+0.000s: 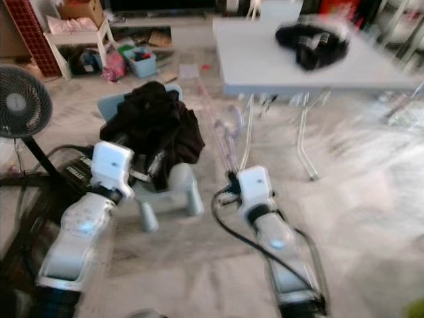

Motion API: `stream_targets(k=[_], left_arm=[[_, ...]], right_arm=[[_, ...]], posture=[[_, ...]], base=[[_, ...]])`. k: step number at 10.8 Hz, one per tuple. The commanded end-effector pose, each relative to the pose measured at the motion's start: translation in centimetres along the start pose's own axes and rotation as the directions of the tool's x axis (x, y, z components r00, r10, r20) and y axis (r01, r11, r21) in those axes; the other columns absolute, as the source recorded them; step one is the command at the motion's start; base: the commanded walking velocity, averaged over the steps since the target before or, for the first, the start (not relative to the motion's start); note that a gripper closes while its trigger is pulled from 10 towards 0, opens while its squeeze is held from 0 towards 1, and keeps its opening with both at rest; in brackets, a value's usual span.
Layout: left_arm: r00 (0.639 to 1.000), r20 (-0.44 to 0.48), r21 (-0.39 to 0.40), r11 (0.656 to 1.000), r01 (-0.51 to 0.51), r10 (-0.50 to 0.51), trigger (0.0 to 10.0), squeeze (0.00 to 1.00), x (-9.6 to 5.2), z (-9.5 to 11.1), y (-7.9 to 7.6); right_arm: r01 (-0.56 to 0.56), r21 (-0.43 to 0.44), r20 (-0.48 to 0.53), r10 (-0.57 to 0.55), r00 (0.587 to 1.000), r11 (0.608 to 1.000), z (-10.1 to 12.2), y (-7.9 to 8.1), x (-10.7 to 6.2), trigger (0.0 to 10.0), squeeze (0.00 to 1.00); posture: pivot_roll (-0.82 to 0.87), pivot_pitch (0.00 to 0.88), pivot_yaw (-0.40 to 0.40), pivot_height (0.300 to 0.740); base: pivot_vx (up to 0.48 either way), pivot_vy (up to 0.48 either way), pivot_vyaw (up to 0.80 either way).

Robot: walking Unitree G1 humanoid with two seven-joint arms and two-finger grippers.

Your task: Hang hanger

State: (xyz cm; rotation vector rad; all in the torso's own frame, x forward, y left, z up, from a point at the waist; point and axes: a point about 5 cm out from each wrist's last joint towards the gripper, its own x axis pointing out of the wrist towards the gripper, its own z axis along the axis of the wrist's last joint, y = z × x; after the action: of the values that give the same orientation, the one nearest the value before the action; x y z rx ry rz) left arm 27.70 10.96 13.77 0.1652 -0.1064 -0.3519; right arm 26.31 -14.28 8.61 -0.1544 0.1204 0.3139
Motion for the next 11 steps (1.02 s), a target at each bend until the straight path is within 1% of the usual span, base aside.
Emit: stream_targets(k=[1,4,7,11], left_arm=[[1.0,0.013,0.018,1.0,-0.001,0.001,10.0,0.0,0.01,0.34,0.53],[1.0,0.016,0.02,1.0,0.007,-0.007,10.0,0.0,0.06,0.42,0.41],[1.0,0.006,0.031,0.999,0.006,-0.006,10.0,0.0,0.05,0.24,0.48],[1.0,-0.013,0.014,1.0,-0.017,0.018,10.0,0.0,-0.06,-0.12,0.35]], right_arm=[[-0.006,-0.003,0.031,0.006,0.999,1.0,0.75,0.15,0.33,10.0,0.0],[-0.01,-0.002,0.034,0.01,0.999,1.0,0.78,0.34,0.41,10.0,0.0],[-0.005,-0.012,0.037,0.005,0.999,1.0,0.94,0.18,0.67,10.0,0.0],[-0.001,-0.02,0.024,0.002,1.0,1.0,0.66,0.08,0.57,10.0,0.0]], posture=[[-0.05,0.0,-0.006,0.74],[-0.04,0.0,-0.007,0.74],[-0.04,0.0,-0.012,0.74],[-0.04,0.0,-0.014,0.74]], base=[[0.48,0.0,0.0],[0.48,0.0,0.0],[0.48,0.0,0.0],[0.458,0.0,0.0]])
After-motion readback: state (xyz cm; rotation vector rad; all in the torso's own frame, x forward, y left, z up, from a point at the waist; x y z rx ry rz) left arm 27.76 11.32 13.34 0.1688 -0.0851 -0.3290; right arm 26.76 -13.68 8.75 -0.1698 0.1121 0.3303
